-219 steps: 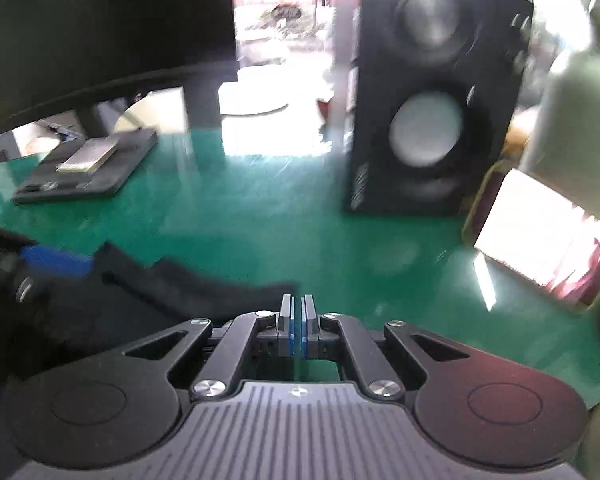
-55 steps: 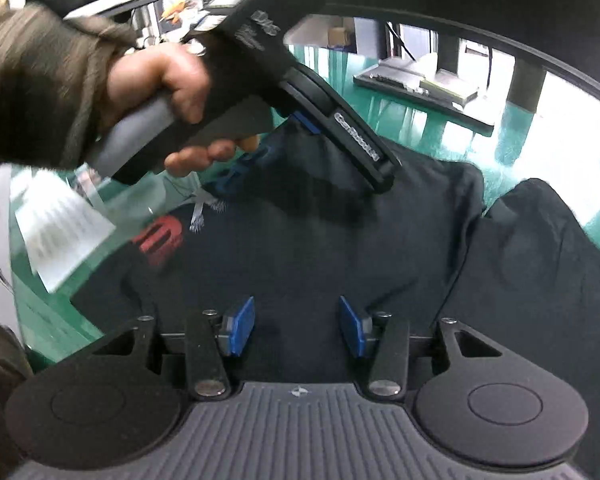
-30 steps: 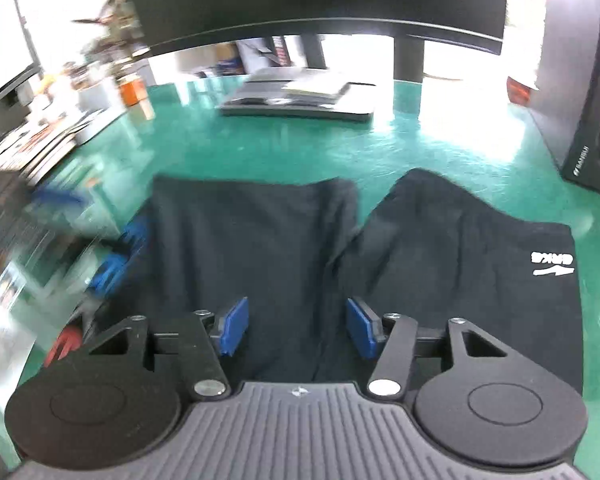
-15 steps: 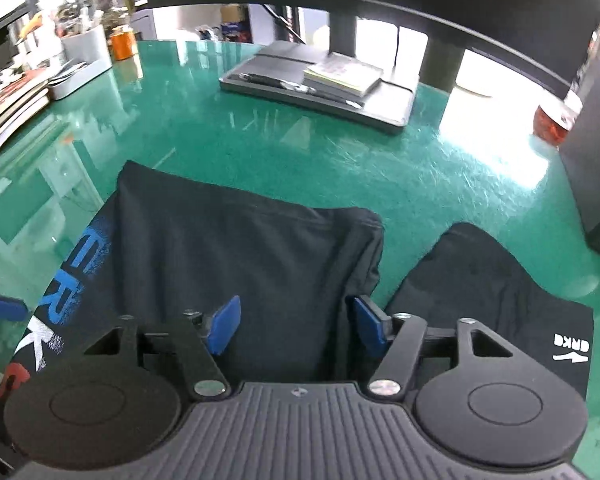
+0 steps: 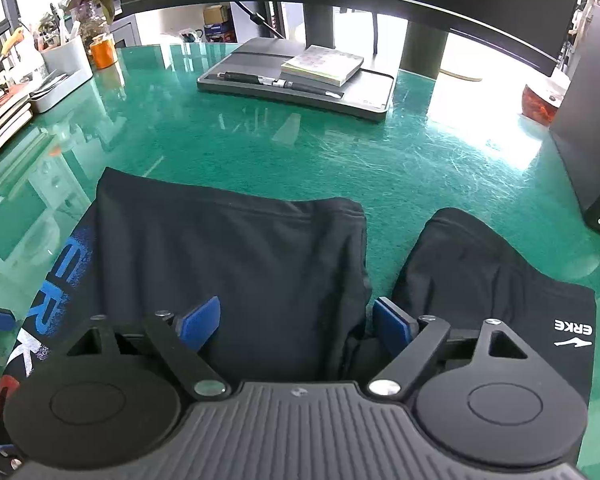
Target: Fold clothes
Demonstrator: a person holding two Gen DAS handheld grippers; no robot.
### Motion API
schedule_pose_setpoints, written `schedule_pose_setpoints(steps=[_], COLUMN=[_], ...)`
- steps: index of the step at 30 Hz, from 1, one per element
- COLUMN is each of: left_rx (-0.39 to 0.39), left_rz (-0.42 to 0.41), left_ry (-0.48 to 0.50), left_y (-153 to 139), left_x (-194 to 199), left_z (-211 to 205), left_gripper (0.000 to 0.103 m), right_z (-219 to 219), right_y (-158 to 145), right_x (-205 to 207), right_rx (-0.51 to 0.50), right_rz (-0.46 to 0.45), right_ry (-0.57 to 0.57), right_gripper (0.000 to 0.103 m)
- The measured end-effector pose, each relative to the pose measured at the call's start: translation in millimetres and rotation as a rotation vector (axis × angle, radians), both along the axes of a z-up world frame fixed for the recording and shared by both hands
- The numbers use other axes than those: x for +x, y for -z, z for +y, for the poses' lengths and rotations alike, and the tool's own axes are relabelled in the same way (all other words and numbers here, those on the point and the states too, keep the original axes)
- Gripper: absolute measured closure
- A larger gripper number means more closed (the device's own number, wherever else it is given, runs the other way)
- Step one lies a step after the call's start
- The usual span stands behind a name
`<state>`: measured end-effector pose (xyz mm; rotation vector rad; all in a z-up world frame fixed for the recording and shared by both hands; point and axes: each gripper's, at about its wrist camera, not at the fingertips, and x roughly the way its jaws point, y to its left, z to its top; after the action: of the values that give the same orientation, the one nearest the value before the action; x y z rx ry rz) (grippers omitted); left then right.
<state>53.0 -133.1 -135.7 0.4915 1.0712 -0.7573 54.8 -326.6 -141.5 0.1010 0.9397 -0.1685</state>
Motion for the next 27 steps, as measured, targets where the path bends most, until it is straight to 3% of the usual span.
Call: schedule_pose_setpoints(steps=[6, 12, 16, 19, 22, 27], left_rx=[-0.004, -0.011, 0.013, -0.014, -0.039, 0.008], left_rz=[-0.003, -0.010, -0.052, -0.084, -0.063, -0.065], left_ry=[0.001, -0.004, -0.095, -0.180, -0.229, -0.249], left_y=[1, 1, -10, -28, -40, -49], left_x=[2, 2, -3, -11, -19, -41], left_z=[0, 1, 3, 10, 15, 10], left_gripper=[0.000, 0.000, 0.001, 0.001, 0.001, 0.001], right_z=[-2, -6, -9, -12, -13, -12], right_y=[1, 3, -8, -31, -40, -42], right_x=[1, 2, -9, -38, -68, -131], right_rx=[-0.003, 0.009, 0.028, 0.055, 0.080, 0.091], right_rz=[0.000, -0.004, -0.019, -0.080, -0.084, -0.067], right_ry=[0.008, 0.025, 0.075, 0.115, 0.157, 0.260], right_gripper=[0.017, 0.008, 0.008, 0.000, 0.000, 0.000])
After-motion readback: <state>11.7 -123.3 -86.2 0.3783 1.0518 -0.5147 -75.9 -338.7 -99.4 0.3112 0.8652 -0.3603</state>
